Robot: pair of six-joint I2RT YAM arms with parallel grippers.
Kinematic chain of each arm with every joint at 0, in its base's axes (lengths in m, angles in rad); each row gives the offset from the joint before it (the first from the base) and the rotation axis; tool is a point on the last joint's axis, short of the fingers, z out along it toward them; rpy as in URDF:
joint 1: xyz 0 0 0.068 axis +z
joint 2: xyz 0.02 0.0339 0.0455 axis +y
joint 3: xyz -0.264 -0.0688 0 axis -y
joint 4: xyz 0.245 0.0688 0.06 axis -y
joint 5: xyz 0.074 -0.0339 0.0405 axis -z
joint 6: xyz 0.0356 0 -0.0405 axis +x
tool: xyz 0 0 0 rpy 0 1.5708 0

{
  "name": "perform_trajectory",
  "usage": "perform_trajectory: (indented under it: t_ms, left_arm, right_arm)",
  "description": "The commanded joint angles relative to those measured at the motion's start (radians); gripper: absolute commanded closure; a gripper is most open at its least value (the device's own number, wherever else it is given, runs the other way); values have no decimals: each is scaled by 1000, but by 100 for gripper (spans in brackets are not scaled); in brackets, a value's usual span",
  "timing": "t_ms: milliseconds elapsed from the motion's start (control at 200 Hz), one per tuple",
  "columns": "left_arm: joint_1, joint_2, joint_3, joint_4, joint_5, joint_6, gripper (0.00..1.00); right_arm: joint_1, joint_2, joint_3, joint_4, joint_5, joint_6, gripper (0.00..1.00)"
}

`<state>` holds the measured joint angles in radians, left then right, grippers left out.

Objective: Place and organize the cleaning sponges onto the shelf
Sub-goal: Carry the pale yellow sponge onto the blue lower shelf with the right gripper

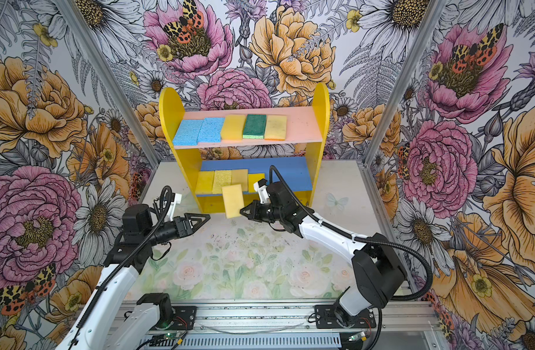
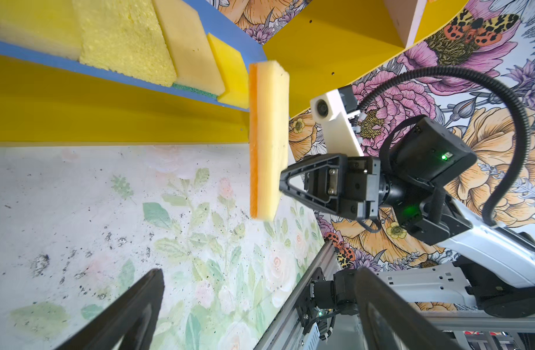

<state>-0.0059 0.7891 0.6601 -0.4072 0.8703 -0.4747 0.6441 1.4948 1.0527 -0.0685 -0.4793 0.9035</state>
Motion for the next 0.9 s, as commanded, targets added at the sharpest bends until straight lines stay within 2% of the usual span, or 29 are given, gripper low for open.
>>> perform_trajectory:
  t_ms: [0,370,680,895]
  left_arm:
    - [4,-16,25,-46,-68,44,1]
    - [6,-13,29,-67,-97,53,1]
    - [0,-6,27,-66,-97,53,1]
    - [0,-4,27,-64,-97,53,1]
  right_arm:
    - [-52,-75,-23,-46,67,-47,95]
    - [-244,-158,20,-248,162,-232,94]
    - [-297,-30,138,-283,184,-309,94]
    - [-313,61,199,-286,160,-324,94]
